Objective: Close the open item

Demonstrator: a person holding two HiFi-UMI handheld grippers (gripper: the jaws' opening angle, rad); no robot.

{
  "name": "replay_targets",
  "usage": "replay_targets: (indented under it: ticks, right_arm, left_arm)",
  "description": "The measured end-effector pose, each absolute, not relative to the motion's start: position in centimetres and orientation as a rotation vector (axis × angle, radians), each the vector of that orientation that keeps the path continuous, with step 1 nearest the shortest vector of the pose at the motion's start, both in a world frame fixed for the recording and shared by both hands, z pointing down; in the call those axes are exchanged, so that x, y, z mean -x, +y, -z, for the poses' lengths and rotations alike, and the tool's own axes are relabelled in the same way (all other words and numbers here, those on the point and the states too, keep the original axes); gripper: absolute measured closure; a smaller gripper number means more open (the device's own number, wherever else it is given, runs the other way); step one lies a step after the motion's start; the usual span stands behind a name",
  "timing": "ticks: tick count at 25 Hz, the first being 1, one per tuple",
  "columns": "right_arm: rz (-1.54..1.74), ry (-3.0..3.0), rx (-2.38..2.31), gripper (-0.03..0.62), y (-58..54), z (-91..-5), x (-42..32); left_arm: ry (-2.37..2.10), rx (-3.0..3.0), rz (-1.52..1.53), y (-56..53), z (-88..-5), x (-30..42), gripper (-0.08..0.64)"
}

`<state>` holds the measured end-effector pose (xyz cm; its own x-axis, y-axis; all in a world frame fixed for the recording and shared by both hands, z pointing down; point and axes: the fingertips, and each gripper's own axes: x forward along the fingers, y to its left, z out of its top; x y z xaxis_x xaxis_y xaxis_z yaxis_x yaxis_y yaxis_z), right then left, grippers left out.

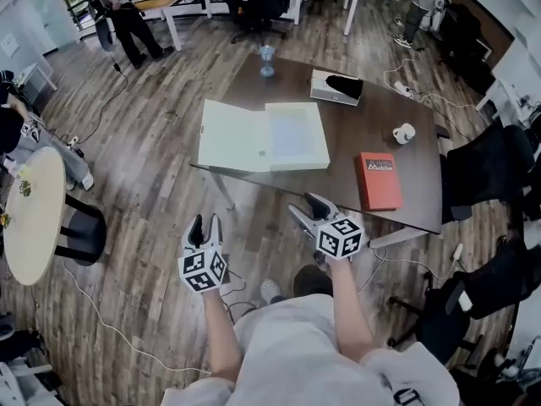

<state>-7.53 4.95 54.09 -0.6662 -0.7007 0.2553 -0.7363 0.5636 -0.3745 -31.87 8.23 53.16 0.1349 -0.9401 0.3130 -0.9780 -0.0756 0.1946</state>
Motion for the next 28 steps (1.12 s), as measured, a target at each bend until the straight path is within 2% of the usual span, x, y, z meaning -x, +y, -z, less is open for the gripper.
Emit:
replay_targets:
  ticks: [12, 28]
  right_arm:
    - [-0.695, -2.697, -1.265, 0.31, 1.6, -54.4, 7.4]
    - [-0.69, -2.651, -1.255, 0.288, -10.5, -55.9, 5.4]
  left_arm:
    - [-1.801, -2.083, -0.16, 5.8, -53.8, 32.6, 0.402]
    - [-1.87, -2.014, -0.187, -3.9, -53.6, 36.1, 0.399]
